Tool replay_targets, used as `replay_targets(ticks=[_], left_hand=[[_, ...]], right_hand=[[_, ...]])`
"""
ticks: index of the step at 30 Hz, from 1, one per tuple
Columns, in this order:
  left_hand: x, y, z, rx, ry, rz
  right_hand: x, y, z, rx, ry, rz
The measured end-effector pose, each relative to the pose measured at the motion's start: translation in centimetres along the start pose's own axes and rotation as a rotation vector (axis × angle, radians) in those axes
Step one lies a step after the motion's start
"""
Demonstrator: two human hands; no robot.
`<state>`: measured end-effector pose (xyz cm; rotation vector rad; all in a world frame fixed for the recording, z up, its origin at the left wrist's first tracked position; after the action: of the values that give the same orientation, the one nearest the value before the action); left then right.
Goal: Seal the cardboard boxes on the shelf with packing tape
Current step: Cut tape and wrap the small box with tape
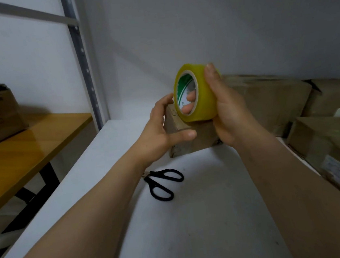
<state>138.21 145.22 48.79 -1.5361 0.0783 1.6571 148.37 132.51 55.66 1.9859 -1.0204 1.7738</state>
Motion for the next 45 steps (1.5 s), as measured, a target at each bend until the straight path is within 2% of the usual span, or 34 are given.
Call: replay_targets(ticks=[9,20,24,29,39,45], left_hand=[[0.2,-0.1,0.9,-0.066,-0.148,-0.016],[0.3,-0.1,0.8,-0.141,-0.261,0.019],[0.5,-0.1,0.9,-0.174,-0.256,-0.005],[0.5,-0.3,0.8,-0.115,-0.239,-0.038],[0.1,-0.7,0.2,-0.063,-0.388,-0.045],[-1.4,-2.0,0.7,0.030,-0.697,-0.182]], right_hand=[[0.6,0.8,-0.5,0.009,-0.012,-0.083],[2.3,2.9,-0.5,-0.105,0.122,-0.090],[0.7,4.4,0.6,-0.085,0.155,-0.205],[0.1,5.2,1.2,-0.028,0.189,-0.245],[0.3,5.3,2.2,-0.018,0.180,-0.279],[-0.2,5.1,2.7,0.025,0.179,-0.321]])
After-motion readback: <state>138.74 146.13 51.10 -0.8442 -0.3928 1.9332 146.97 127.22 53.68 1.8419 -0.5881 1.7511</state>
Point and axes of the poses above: each hand's wrist, its own y-axis away from the middle knuckle, its own z-axis out of the back of the hand, x = y × z, the point moved 2 cm from there along -y, towards the middle knuckle, and after that the axes turned 9 degrees about -x, right-handed, at the moved point
